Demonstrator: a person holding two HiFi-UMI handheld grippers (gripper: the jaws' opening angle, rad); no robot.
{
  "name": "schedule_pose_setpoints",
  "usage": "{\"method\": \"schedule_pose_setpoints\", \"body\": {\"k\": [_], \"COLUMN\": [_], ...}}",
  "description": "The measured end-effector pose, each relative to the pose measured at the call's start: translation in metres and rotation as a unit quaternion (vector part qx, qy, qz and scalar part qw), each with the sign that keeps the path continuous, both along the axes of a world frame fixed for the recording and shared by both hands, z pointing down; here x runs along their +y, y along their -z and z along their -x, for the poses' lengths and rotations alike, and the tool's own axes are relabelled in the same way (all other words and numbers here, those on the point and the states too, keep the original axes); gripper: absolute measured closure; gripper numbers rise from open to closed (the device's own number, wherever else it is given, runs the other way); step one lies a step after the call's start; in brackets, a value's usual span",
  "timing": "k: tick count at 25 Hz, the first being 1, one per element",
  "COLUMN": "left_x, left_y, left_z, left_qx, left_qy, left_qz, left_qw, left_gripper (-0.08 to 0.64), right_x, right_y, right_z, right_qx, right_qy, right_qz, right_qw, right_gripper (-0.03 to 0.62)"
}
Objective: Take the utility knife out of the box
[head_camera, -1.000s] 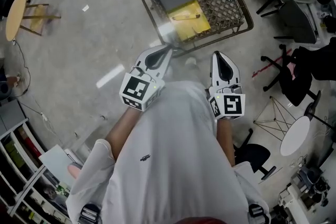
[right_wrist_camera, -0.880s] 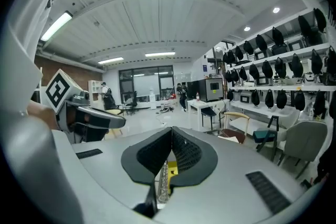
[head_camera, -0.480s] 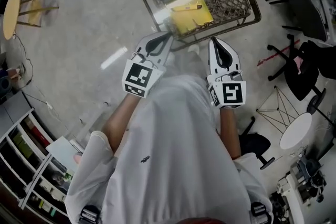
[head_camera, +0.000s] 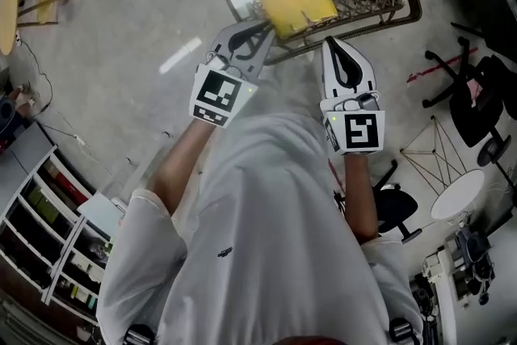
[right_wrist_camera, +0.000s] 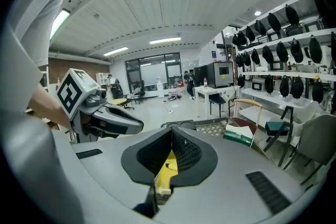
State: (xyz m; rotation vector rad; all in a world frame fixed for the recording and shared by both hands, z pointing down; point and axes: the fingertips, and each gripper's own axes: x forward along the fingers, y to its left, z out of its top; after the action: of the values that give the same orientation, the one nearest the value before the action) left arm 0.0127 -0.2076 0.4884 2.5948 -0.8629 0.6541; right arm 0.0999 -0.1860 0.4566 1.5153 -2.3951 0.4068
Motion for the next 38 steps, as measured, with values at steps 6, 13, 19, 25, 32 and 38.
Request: {"method": "schedule_pose_setpoints", "body": {"k": [6,13,19,25,32,38], "left_x": [-0.018,-0.035,-0.047,-0.056,-0.065,-0.074], "left_y": [-0.044,-0.095,-0.130,-0.166,-0.213,-0.245], "left_z": [-0.010,-0.027,-0.041,-0.054,-0.060,-0.059], "left_qx": [-0.024,-0.056,-0.076,-0.102,-0.121,-0.151], "left_qy": [-0.020,-0.057,-0.080,-0.113,-0.137,-0.154], "left_qz": [0.019,0.024,0.024,0.034,0.059,0.068], "left_qw": [0.9993,0.9965,0.9936,0.9877,0.9814,0.9742], "left_gripper": [0.476,0.453,0.437,0.394,0.386,0.380], "right_x": [-0.016,-0.029,-0.035,-0.044,-0.053,-0.055], "right_y": [-0.031,-0.068,-0.098,-0.123,-0.149,-0.162], "right_z": [-0.007,-0.019,-0.024,-0.024,-0.024,-0.023], "right_qx": [0.004,0.006,0.007,0.000,-0.009,-0.011], "right_qy": [0.009,0.010,0.016,0.021,0.031,0.039], "right_qz": [0.013,0.031,0.044,0.054,0.066,0.080], "right_qw": [1.000,0.999,0.999,0.998,0.997,0.996], "right_gripper": [0.594,0.594,0.594,0.594,0.594,0.594]}}
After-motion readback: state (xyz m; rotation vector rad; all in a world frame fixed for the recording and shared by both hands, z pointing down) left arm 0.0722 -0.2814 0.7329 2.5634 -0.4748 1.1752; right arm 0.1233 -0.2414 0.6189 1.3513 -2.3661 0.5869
